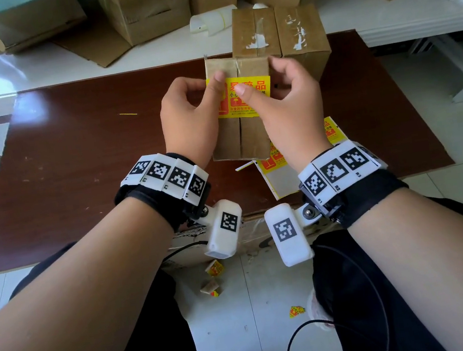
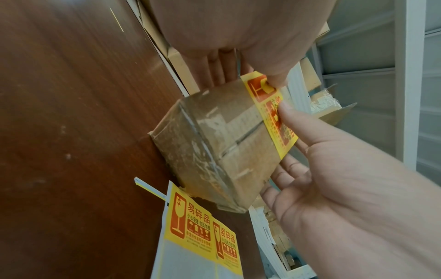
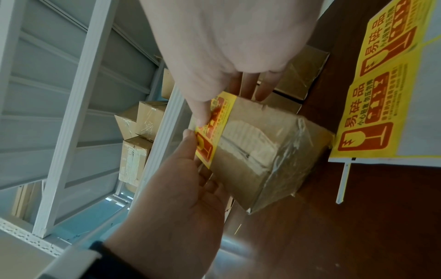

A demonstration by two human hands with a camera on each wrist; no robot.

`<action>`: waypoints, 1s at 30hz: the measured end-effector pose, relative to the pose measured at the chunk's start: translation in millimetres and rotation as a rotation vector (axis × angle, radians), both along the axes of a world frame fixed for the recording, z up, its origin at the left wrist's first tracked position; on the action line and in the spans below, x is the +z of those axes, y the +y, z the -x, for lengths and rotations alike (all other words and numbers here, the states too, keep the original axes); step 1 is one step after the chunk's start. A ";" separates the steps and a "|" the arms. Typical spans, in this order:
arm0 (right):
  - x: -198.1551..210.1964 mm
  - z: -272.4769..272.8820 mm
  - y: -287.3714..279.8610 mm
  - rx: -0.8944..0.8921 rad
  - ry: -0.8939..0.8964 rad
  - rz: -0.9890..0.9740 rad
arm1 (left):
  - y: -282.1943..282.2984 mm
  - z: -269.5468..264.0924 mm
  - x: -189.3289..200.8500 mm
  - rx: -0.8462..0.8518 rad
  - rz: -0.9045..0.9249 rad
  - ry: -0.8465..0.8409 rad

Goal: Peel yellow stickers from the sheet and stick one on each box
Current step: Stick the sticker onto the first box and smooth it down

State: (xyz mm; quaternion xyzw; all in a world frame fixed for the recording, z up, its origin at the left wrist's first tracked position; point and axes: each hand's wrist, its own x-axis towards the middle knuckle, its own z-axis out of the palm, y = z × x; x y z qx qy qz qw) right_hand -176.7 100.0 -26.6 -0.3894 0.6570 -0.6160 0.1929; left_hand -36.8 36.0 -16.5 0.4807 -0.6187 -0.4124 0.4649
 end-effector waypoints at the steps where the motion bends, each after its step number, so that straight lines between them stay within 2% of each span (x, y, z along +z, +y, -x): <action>1: 0.5 -0.3 0.2 -0.010 0.003 -0.006 | -0.6 0.2 -0.2 0.001 0.006 0.002; 8: 7.1 -1.1 1.8 -0.070 -0.014 0.006 | -6.7 -0.5 -5.7 0.016 0.035 -0.051; 15: -3.8 1.4 -1.7 -0.014 0.053 -0.043 | 0.0 2.6 -0.7 -0.023 -0.031 0.042; 20: -1.1 2.6 -2.1 -0.032 0.091 -0.060 | 3.9 2.3 0.3 -0.062 0.000 0.027; 26: 1.2 1.8 -0.1 -0.087 0.026 -0.040 | 2.7 -0.2 -2.0 -0.060 -0.019 0.022; 30: 2.5 -1.6 1.4 -0.050 0.026 -0.025 | 1.3 0.4 -1.5 -0.010 -0.018 0.054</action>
